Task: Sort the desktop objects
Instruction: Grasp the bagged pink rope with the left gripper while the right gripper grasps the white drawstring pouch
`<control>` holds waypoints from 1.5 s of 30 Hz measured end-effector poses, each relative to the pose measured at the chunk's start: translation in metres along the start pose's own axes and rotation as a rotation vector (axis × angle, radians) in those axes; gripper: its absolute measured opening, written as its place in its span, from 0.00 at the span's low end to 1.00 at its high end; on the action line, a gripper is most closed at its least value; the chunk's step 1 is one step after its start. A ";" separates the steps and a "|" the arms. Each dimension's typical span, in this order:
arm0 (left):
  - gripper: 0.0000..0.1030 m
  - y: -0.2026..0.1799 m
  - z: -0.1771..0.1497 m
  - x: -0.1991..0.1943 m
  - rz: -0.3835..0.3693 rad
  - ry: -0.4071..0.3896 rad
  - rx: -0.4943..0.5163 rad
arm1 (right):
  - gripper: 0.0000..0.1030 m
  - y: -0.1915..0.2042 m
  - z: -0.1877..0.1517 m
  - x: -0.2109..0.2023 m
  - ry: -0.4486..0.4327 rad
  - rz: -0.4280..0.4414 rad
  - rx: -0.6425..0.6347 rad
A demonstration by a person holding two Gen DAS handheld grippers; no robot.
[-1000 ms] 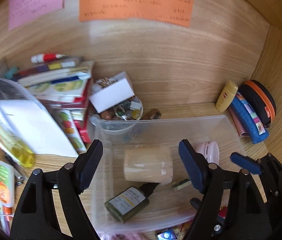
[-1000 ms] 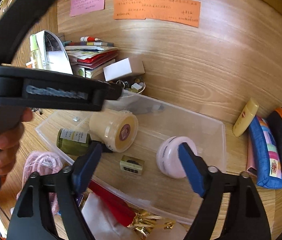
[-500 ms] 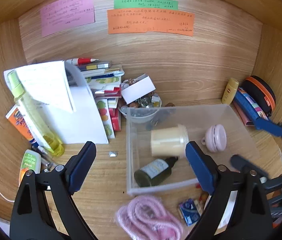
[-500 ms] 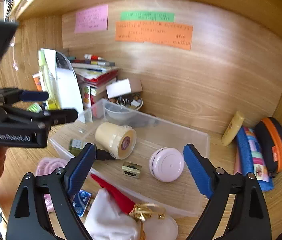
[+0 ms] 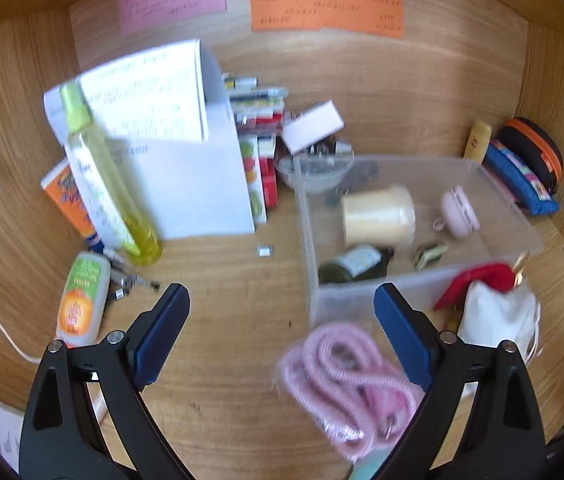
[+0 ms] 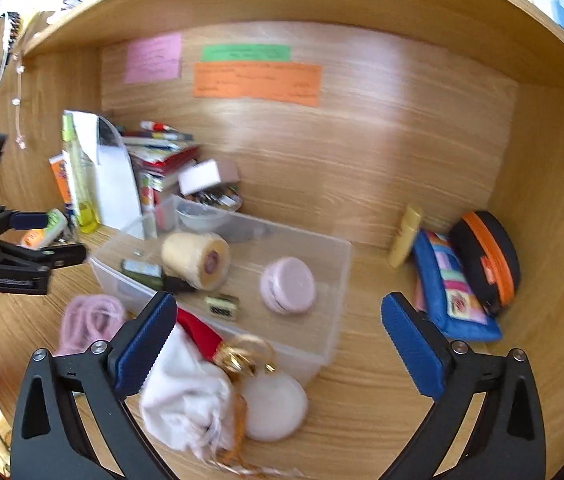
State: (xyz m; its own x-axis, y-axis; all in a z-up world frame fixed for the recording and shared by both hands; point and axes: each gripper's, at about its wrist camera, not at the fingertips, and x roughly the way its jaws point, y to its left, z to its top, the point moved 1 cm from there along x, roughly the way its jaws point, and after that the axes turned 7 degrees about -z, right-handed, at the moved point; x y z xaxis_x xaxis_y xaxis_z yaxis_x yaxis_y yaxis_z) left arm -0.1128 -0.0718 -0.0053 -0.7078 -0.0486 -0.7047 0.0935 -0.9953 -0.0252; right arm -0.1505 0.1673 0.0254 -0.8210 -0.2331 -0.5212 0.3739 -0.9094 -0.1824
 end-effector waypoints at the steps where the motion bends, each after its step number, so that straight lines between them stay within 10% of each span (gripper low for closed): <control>1: 0.92 0.000 -0.006 0.001 -0.002 0.015 -0.004 | 0.99 -0.002 -0.004 0.001 0.013 -0.014 0.005; 14: 0.92 -0.028 -0.054 0.026 -0.029 0.110 0.014 | 0.99 0.004 -0.047 0.001 0.139 0.058 0.043; 26: 0.97 0.032 -0.079 0.017 0.014 0.155 -0.099 | 0.99 0.020 -0.071 -0.004 0.189 0.102 0.039; 45: 0.97 0.022 -0.071 0.019 -0.088 0.141 -0.150 | 0.97 0.048 -0.071 0.012 0.269 0.270 0.139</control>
State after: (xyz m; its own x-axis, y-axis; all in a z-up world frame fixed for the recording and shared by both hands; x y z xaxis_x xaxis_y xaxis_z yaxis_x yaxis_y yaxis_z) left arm -0.0745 -0.0886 -0.0696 -0.6136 0.0608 -0.7873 0.1460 -0.9711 -0.1887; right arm -0.1117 0.1457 -0.0484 -0.5523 -0.3882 -0.7377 0.4835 -0.8701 0.0958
